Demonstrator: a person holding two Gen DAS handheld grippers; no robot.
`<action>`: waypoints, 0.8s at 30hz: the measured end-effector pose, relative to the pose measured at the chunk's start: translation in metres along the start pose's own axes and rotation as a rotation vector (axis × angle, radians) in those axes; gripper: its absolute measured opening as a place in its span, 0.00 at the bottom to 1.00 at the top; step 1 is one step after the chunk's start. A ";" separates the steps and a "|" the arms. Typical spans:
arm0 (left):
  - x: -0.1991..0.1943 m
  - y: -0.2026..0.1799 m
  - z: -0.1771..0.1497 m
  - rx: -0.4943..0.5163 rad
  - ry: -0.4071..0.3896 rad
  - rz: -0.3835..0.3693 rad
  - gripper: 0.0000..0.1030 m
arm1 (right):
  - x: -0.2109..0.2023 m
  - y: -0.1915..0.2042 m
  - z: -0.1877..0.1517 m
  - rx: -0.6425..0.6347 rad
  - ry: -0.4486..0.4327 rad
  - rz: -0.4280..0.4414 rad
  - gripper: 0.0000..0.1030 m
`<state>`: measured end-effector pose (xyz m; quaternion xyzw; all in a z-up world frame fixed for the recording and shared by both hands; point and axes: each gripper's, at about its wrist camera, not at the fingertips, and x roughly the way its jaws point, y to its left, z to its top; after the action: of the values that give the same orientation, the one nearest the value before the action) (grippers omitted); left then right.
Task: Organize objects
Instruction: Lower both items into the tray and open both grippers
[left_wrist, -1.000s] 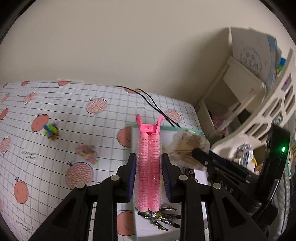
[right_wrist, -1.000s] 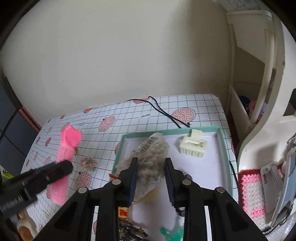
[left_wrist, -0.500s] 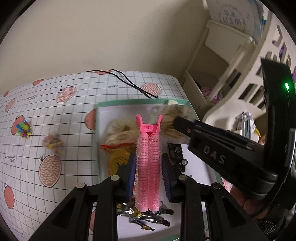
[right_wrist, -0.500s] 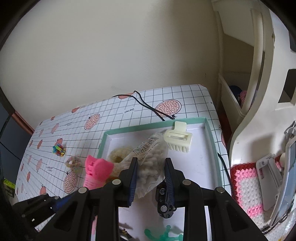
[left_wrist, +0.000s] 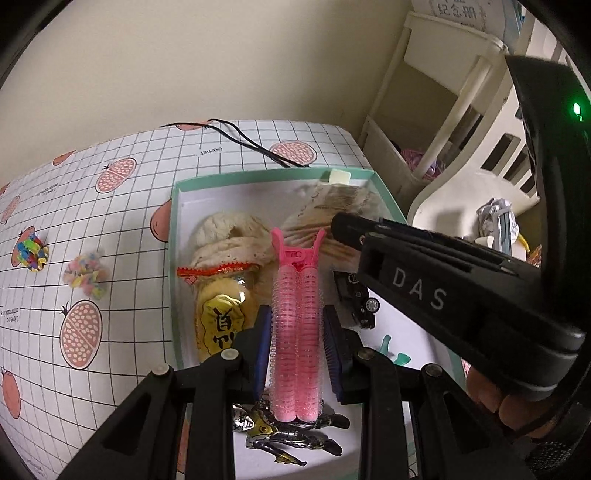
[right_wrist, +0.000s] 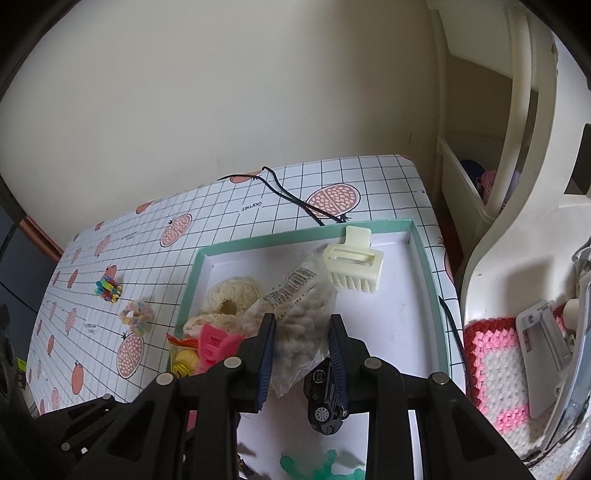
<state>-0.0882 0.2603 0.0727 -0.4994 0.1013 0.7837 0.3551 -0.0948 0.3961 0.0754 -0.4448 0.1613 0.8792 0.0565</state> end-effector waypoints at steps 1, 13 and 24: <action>0.001 -0.001 -0.001 0.002 0.004 0.003 0.27 | 0.001 0.000 0.000 0.000 0.004 0.000 0.29; 0.010 -0.002 -0.004 0.004 0.039 0.010 0.27 | 0.005 -0.005 -0.004 0.025 0.045 -0.014 0.31; 0.005 -0.004 -0.002 0.000 0.041 -0.006 0.32 | 0.001 -0.005 -0.002 0.031 0.038 -0.013 0.39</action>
<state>-0.0857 0.2641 0.0684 -0.5155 0.1070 0.7724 0.3552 -0.0930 0.3997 0.0723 -0.4615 0.1732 0.8675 0.0661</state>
